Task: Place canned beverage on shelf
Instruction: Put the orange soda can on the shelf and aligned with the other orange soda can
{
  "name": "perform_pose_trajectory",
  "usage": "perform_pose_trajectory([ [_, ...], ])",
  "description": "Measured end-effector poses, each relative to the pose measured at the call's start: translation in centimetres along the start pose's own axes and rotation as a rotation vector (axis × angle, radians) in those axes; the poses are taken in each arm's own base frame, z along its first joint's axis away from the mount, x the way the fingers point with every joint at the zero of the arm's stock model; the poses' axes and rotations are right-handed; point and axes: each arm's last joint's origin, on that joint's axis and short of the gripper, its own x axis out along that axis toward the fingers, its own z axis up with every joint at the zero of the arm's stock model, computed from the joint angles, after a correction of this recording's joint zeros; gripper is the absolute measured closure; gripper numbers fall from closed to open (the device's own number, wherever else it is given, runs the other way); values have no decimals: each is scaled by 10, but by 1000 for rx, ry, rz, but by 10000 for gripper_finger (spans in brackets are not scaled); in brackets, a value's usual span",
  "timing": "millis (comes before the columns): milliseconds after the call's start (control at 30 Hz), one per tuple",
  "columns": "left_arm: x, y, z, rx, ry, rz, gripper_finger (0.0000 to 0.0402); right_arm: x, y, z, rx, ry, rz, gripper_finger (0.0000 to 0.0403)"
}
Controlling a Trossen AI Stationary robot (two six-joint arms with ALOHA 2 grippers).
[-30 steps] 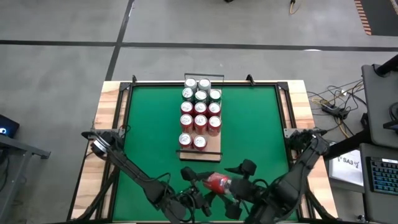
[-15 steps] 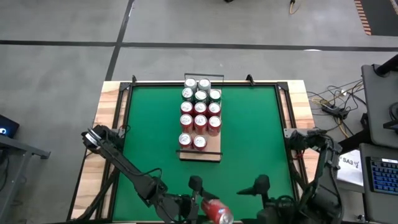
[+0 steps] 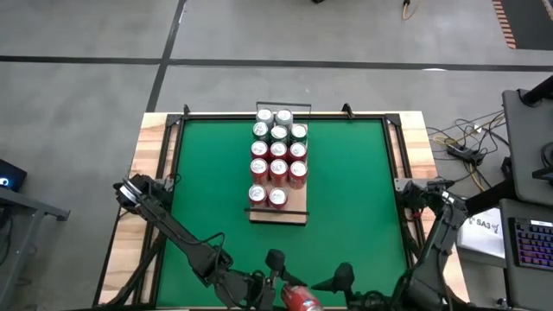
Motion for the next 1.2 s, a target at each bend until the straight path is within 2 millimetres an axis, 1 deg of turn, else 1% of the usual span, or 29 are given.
perform_pose_trajectory([
  [67, 0, 0, 0, 1, 2, -1, 117, 6, 1, 3, -6, -40, 0, 5],
  [300, 0, 0, 0, 1, 0, -2, 117, 19, -5, 13, -1, -128, -14, 5],
  [467, -1, -3, 0, 21, -3, -16, 117, 28, -12, 23, 26, -193, 44, 10],
  [567, -2, -4, 1, 22, -4, -24, 117, 34, -18, 22, 38, -185, 69, 34],
  [700, -3, -6, 1, 17, -6, -20, 117, 39, -21, 22, 44, -176, 106, 93],
  [733, -3, -6, 1, 14, -7, -20, 117, 39, -21, 22, 45, -178, 108, 100],
  [867, -3, -6, 1, 9, -4, -10, 117, 39, -21, 22, 45, -179, 111, 100],
  [900, -3, -6, 1, 9, -3, -9, 114, 39, -21, 22, 46, -178, 111, 100],
  [933, -3, -6, 1, 11, -2, -8, 100, 39, -21, 22, 47, -178, 111, 100],
  [1033, -4, -6, 2, 18, -7, 3, 36, 40, -22, 21, 60, -169, 115, 100],
  [1067, -4, -5, 4, 23, -9, 18, 23, 40, -22, 21, 58, -164, 114, 100],
  [1100, -5, -4, 4, 35, -4, 36, 17, 39, -22, 20, 56, -159, 112, 100],
  [1133, -5, -4, 4, 44, 1, 57, 19, 38, -24, 20, 53, -153, 112, 101],
  [1200, -8, -3, 4, 85, 29, 80, 33, 31, -31, 20, 61, -146, 111, 101],
])
